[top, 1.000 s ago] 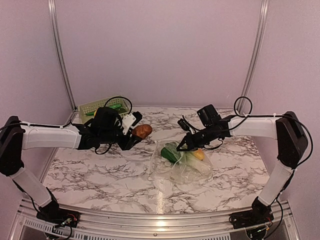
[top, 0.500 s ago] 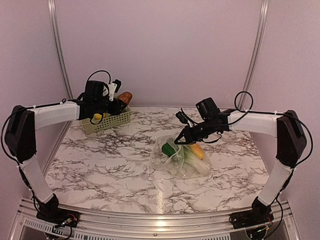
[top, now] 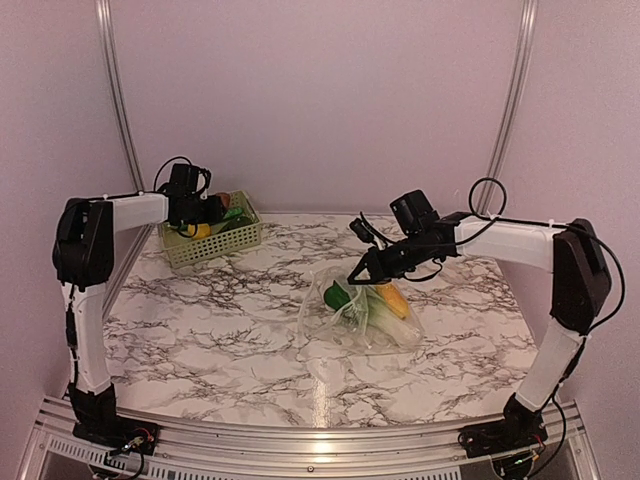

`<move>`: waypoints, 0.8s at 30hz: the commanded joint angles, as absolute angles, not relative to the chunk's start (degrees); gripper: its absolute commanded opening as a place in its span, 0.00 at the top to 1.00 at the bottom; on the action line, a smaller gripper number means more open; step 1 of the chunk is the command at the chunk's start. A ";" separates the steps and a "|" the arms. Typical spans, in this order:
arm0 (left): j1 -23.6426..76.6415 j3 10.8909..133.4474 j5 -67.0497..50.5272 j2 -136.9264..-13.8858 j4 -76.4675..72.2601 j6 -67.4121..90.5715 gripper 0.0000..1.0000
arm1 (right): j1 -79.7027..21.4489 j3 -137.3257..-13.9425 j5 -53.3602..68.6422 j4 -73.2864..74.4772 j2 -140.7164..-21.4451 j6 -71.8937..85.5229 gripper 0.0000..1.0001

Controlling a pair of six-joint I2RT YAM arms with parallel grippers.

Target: Open the zip-top bag and remove the fake food

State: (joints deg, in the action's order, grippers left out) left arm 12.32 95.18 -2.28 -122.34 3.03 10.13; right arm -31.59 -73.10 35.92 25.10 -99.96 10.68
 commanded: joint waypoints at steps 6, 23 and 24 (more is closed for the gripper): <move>10.37 103.69 -3.34 -130.05 9.79 16.20 0.47 | -31.41 -77.55 37.00 27.22 -101.70 9.27 1.00; 12.44 78.35 -13.29 -109.23 -5.07 26.50 0.23 | -31.42 -80.30 38.42 25.99 -102.99 11.58 1.00; 13.23 73.85 -13.93 -106.97 -6.75 27.65 0.23 | -31.50 -80.48 38.56 25.67 -103.23 12.02 1.00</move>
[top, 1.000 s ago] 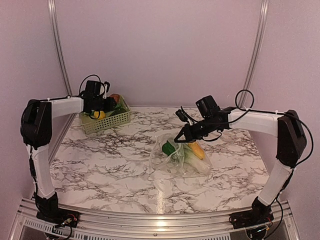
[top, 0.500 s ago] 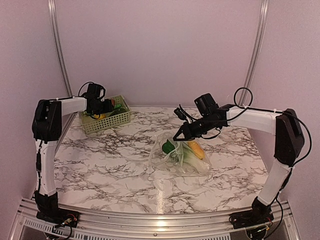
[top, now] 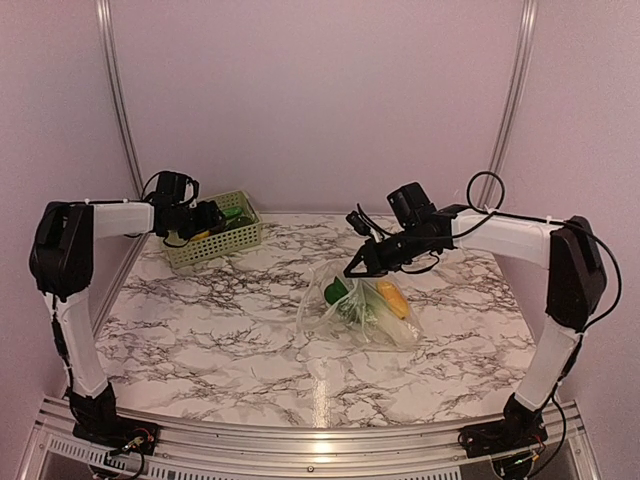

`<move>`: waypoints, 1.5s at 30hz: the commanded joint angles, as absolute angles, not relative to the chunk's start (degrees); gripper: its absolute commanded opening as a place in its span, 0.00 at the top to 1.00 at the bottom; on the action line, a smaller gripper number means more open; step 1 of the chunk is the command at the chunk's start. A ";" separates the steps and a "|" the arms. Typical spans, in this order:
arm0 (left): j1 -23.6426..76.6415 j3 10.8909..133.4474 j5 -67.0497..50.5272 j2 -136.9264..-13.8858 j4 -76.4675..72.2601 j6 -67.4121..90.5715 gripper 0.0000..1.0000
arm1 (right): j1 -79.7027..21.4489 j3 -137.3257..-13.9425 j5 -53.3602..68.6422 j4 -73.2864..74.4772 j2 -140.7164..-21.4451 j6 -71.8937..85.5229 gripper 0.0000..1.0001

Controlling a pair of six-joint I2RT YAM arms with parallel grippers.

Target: Open the zip-top bag and remove the fake food

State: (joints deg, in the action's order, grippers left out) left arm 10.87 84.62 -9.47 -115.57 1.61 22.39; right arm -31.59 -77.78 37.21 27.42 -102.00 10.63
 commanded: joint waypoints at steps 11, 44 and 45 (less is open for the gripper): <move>30.95 52.32 -17.41 -94.37 -23.59 39.90 0.31 | -34.59 -85.92 38.57 23.73 -107.32 14.94 1.00; 44.91 64.32 -18.24 -123.33 -40.99 66.99 0.30 | -22.59 -79.04 38.35 21.37 -101.87 18.06 0.58; 44.90 64.55 -17.98 -123.31 -40.24 66.81 0.30 | -20.84 -78.23 37.52 22.01 -101.54 17.76 0.58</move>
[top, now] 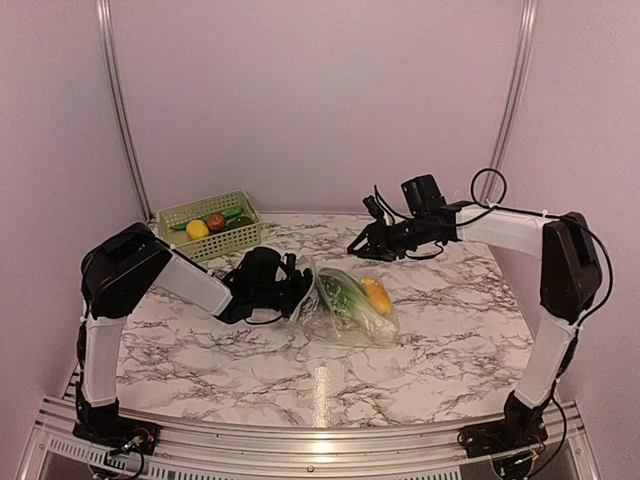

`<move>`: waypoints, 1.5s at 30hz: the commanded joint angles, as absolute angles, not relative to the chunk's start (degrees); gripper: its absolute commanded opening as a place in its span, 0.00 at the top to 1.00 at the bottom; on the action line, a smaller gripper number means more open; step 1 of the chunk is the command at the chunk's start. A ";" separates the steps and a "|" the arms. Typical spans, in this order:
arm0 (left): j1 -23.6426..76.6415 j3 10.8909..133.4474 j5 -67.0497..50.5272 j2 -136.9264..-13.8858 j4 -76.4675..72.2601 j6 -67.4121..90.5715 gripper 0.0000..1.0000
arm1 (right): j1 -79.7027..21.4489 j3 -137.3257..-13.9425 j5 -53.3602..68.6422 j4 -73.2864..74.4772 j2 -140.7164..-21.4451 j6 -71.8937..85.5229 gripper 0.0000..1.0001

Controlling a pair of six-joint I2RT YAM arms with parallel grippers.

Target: Open the zip-top bag and remove the fake food

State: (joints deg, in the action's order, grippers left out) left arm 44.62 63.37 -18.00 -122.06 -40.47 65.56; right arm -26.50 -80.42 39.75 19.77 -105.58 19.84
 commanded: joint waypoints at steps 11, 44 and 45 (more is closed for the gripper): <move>44.87 66.00 -19.18 -124.91 -38.58 66.35 0.28 | -14.56 -77.27 32.99 27.64 -108.46 13.85 0.55; 45.75 74.88 -18.27 -131.78 -37.37 69.14 0.43 | -19.53 -78.23 47.70 16.64 -117.76 18.59 1.00; 45.79 74.56 -18.02 -131.42 -37.48 69.17 0.47 | -19.22 -77.89 47.19 16.81 -117.21 18.41 1.00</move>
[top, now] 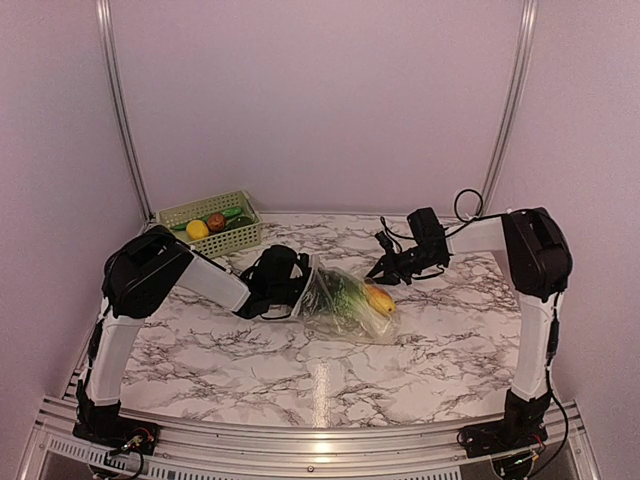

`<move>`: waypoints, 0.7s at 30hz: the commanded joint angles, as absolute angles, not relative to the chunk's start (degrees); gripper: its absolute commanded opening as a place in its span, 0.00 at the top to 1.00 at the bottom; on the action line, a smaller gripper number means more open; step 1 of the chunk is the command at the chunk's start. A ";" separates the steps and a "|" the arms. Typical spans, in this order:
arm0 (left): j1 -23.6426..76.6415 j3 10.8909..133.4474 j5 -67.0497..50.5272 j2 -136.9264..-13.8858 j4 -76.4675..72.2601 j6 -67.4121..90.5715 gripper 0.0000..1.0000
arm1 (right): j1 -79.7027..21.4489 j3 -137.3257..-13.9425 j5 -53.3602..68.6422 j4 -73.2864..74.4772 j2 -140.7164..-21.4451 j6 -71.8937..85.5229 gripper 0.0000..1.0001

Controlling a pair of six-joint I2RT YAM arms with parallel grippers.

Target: Open the zip-top bag and remove the fake food

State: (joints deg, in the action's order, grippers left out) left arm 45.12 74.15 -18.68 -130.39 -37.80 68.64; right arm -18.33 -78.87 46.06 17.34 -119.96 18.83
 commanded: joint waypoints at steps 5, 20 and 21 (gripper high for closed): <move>45.79 70.64 -16.98 -127.75 -38.68 68.60 0.66 | -16.88 -74.76 43.72 16.49 -113.88 18.28 1.00; 45.71 51.50 -12.62 -112.77 -45.27 67.05 0.88 | -12.85 -68.80 38.11 15.88 -108.73 17.80 1.00; 45.70 50.46 -11.87 -111.56 -45.30 66.73 0.88 | -12.77 -68.62 37.83 16.14 -108.66 17.55 1.00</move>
